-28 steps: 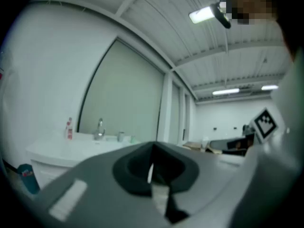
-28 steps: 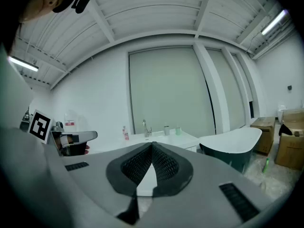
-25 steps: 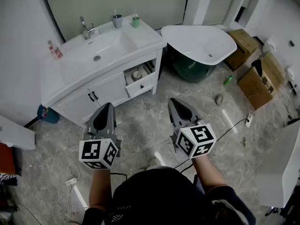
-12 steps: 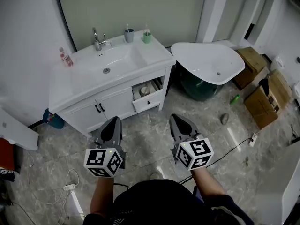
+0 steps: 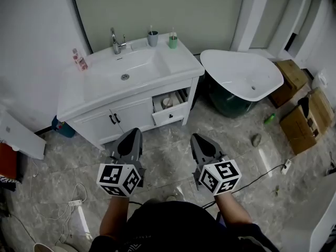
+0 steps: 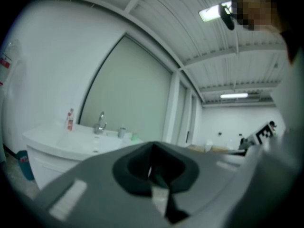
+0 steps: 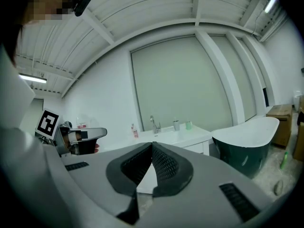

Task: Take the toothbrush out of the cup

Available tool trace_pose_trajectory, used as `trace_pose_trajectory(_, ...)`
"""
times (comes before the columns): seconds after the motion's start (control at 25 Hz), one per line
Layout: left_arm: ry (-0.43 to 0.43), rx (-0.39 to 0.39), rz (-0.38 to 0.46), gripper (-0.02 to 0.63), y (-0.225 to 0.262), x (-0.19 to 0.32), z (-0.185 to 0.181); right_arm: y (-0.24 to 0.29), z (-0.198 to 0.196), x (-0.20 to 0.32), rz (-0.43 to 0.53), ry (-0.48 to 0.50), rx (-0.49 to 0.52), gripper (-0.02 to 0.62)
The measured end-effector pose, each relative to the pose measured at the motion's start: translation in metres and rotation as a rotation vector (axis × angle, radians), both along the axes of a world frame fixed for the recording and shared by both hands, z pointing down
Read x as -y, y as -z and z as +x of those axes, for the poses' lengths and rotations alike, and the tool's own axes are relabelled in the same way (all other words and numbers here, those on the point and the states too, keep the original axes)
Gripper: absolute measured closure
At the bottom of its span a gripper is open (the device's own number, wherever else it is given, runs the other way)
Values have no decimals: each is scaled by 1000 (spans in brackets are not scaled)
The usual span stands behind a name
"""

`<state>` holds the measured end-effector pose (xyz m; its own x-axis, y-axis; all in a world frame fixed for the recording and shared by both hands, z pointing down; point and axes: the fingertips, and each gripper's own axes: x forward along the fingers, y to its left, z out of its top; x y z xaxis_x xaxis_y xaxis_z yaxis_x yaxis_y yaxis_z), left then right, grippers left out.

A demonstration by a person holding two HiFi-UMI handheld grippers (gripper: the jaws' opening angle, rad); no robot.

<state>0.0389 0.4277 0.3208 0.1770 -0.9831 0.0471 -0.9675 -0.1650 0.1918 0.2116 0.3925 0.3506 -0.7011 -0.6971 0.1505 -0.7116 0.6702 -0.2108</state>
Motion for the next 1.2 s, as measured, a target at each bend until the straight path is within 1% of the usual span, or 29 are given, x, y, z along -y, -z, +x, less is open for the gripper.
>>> trace_pose_trajectory(0.4, -5, 25, -43, 603, -14, 23, 2, -9, 0, 25, -33, 4, 17, 597)
trace_pose_trajectory(0.52, -5, 11, -51, 603, -21, 39, -3, -15, -6, 35, -38, 7, 7, 597)
trace_pose_trajectory(0.64, -21, -12, -58, 603, -27, 62, -7, -19, -10, 53, -41, -5, -10, 597)
trace_pose_trajectory(0.84, -47, -17, -63, 603, -32, 110, -23, -22, -22, 95, -48, -39, -28, 597)
trace_pose_trajectory(1.2, -63, -40, -58, 603, -23, 192, -72, -12, -71, 182, -47, -54, -61, 597)
